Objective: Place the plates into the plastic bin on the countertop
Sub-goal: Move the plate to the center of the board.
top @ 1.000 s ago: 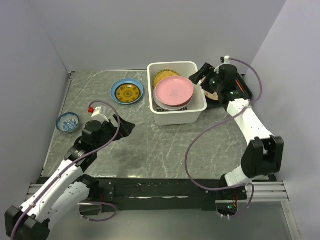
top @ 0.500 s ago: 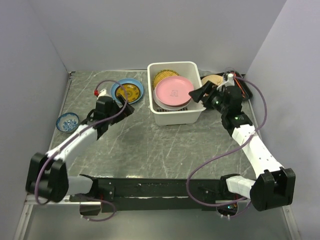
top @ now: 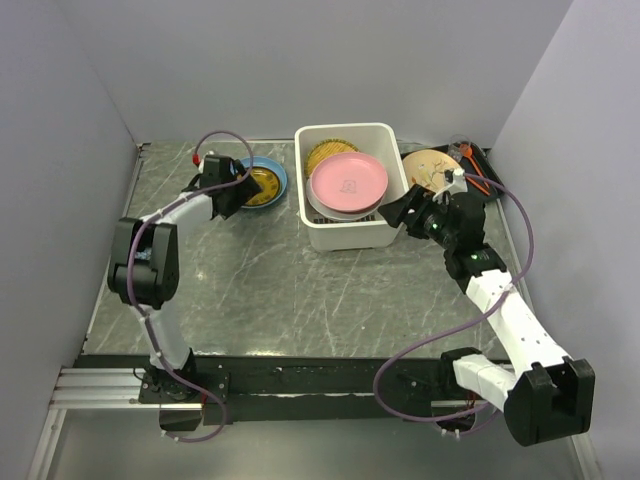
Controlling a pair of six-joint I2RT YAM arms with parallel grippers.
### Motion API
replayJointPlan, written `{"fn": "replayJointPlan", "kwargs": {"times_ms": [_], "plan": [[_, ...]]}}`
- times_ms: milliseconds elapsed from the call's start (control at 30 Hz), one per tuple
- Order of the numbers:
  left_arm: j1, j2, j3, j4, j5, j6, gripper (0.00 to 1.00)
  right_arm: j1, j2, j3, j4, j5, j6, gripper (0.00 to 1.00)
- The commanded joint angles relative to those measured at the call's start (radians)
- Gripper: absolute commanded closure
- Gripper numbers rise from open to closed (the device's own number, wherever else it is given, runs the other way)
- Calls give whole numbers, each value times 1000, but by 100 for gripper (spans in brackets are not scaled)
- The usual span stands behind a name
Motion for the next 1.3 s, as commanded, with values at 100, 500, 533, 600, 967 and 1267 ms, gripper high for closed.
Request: {"fn": "replayJointPlan", "kwargs": {"times_ms": [100,500,533,600,967,1267], "plan": [[26,127,143,-76,-13,18,13,7,-4,-21,17,-7,-31,14],[40,269,291,-163,-106,87,33,7,71,-17,28,-30,-22,14],[39,273,292,-168,-117,99,36,5,76,-18,28,-31,-20,15],[40,282,300,-177,-134,114,47,5,76,-20,28,-31,-20,14],[37,272,227,-216,-116,157,63,5,68,-24,28,-36,-10,15],[10,120,-3,-160,-91,154,64,5,28,-44,26,-45,6,15]]}}
